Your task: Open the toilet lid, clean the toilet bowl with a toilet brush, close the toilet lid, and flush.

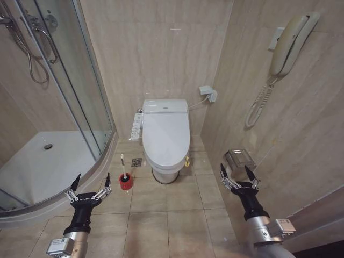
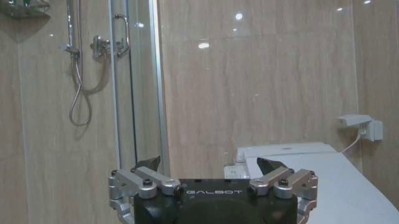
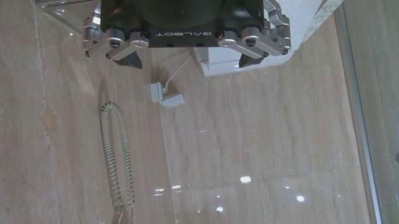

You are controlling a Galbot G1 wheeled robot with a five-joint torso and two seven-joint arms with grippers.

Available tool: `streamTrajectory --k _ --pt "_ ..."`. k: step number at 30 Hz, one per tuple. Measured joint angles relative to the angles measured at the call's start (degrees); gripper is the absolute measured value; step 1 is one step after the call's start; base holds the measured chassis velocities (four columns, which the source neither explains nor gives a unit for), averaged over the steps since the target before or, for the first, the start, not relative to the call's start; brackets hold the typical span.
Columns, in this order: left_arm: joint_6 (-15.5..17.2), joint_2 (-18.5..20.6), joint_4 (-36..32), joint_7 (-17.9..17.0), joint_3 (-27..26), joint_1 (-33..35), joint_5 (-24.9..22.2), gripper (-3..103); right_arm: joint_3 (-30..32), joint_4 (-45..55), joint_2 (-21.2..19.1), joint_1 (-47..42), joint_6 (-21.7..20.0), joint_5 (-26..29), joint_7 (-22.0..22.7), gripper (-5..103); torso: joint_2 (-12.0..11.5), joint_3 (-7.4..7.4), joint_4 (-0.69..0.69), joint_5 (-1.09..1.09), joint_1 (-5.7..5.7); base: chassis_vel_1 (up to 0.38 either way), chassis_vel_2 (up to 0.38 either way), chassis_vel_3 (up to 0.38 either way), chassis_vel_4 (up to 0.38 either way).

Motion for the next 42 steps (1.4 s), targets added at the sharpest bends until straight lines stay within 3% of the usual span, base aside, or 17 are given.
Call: streamTrajectory --k 15,27,41,42 --pt "0.00 0.00 0.00 0.00 0.00 0.00 0.00 100 0.09 0.21 -0.11 -0.93 -0.25 -0.26 -0.55 100 0.00 0.00 0.00 0.00 0.00 0.000 0.000 0.000 0.000" --pt "0.00 0.00 0.00 0.00 0.00 0.01 0.00 100 -0.16 -1.49 0.07 -0.50 2.17 -0.20 -0.92 100 0.01 -0.01 0.00 0.00 -0.02 -0.010 0.018 0.019 -0.024" --pt "0.00 0.00 0.00 0.00 0.00 -0.01 0.00 100 0.34 -2.87 -0.18 1.18 2.57 -0.25 0.93 100 0.00 0.01 0.02 0.03 0.02 -0.204 0.200 0.203 -0.197" --pt "0.00 0.00 0.00 0.00 0.00 -0.02 0.00 100 0.55 -3.06 -0.23 1.37 2.69 -0.45 1.35 100 -0.01 0.00 -0.02 -0.03 0.02 -0.231 0.255 0.253 -0.238"
